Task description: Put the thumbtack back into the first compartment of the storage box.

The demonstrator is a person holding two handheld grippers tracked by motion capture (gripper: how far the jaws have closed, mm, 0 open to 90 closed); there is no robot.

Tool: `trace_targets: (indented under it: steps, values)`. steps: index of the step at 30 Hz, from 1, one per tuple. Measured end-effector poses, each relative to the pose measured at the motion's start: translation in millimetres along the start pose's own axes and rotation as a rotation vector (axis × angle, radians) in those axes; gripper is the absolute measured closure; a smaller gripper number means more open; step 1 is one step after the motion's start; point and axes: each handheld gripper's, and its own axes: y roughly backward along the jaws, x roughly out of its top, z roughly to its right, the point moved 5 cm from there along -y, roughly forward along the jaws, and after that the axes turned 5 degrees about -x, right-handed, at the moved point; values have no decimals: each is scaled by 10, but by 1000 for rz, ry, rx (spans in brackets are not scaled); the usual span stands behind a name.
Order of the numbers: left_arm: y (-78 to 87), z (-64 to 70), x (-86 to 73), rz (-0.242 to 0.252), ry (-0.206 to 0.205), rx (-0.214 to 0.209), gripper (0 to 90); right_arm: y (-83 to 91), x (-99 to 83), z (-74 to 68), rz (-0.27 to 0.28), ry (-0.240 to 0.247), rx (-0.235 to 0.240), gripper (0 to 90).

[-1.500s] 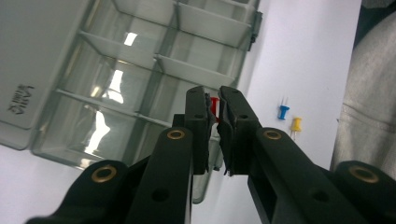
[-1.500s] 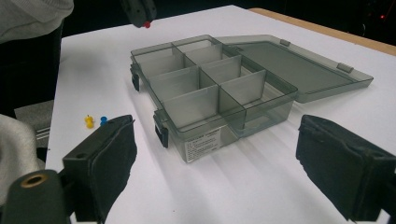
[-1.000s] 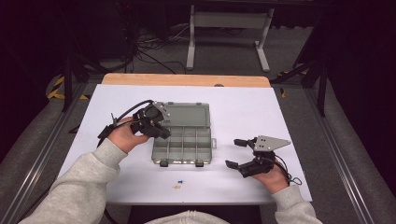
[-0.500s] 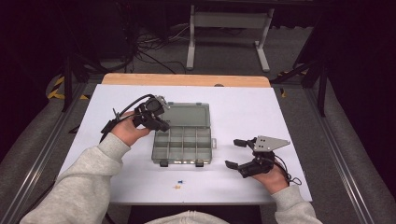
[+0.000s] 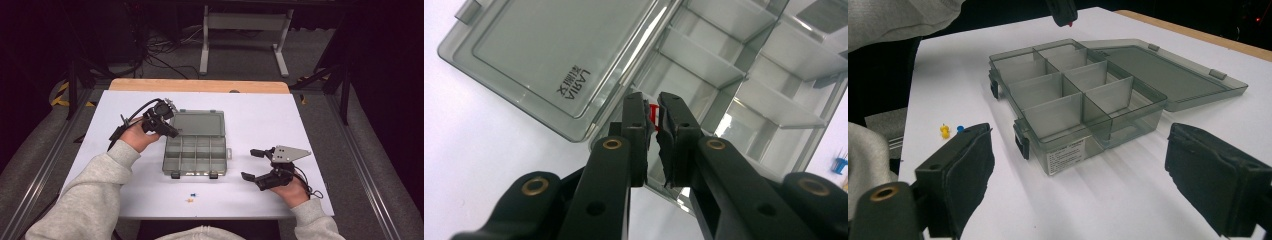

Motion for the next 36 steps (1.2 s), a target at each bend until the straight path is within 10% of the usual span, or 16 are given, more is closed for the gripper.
trace_targets:
  steps: [36]
  values:
    - [-288, -63, -118, -97, 40, -45, 753, -7, -7, -1, -4, 3, 3, 125]
